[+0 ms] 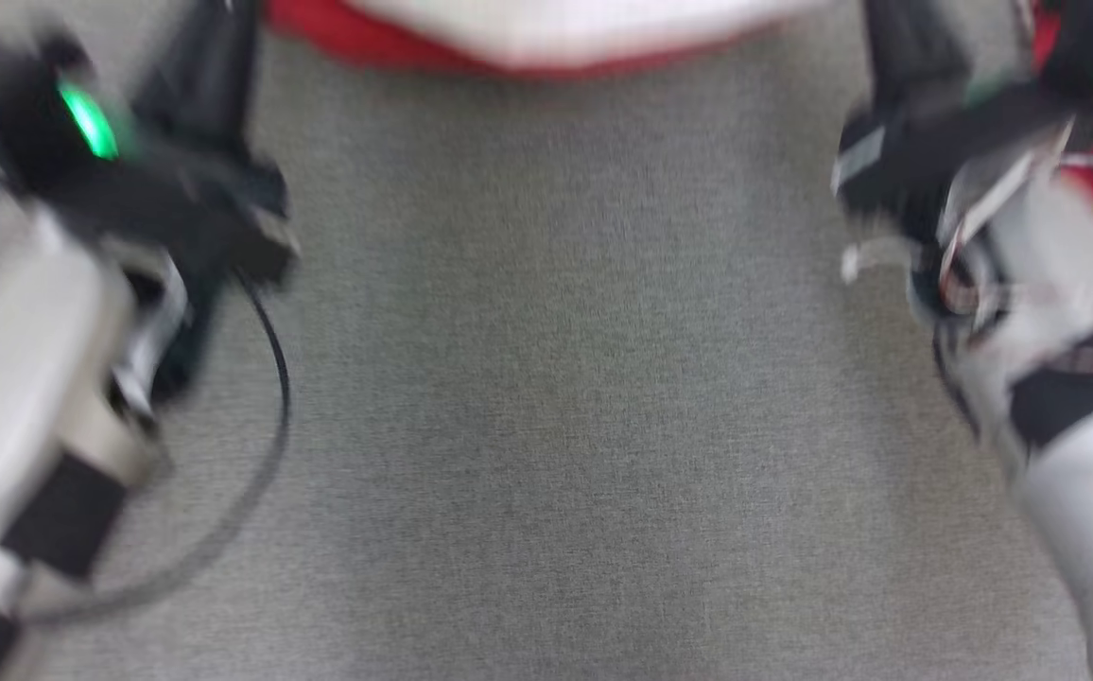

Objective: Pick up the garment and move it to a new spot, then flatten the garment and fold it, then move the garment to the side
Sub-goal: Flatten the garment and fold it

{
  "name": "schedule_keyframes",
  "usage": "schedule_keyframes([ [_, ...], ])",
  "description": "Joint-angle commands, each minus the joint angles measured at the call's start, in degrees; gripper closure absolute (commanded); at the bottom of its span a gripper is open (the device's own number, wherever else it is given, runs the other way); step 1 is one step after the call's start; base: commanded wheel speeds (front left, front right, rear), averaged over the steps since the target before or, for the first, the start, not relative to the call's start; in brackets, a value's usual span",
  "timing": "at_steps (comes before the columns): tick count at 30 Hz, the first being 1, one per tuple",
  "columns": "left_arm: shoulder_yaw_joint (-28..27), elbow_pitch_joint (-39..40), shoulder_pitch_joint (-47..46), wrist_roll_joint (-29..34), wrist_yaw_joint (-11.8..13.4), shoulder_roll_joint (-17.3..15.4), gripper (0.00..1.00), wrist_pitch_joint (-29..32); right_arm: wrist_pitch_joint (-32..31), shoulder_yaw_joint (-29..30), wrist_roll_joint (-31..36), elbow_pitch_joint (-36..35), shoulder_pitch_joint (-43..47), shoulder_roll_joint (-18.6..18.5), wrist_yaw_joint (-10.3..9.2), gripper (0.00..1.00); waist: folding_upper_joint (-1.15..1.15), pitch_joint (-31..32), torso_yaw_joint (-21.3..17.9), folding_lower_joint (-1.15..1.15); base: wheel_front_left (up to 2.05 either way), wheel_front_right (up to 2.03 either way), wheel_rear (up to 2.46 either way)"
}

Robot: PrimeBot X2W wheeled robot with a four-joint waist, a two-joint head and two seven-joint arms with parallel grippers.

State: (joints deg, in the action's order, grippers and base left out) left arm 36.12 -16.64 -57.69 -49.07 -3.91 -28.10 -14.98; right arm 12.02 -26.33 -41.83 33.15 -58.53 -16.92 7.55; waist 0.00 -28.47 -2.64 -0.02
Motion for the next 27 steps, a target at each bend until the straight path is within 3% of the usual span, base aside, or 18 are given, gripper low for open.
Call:
schedule_keyframes([
  [1,-0.6,0.9,2.0,0.9,0.3,0.3,1.00,-0.3,0.0,0.1,0.0,-0.9,2.0,-0.6,-0.13,1.00,0.00,3.4,1.0,0.02,0.00,0.00,0.00],
  [14,-4.5,7.0,29.5,9.4,-0.9,5.5,1.00,-0.2,-3.5,9.1,1.3,-15.6,34.0,-0.6,-0.13,1.00,0.00,11.7,2.0,0.02,0.00,0.00,0.00],
  [27,-8.2,8.8,47.7,15.3,-2.1,9.6,1.00,-0.2,-10.8,19.6,5.6,-27.8,57.7,5.5,-0.13,1.00,0.00,17.9,3.6,0.02,0.00,0.00,0.00],
])
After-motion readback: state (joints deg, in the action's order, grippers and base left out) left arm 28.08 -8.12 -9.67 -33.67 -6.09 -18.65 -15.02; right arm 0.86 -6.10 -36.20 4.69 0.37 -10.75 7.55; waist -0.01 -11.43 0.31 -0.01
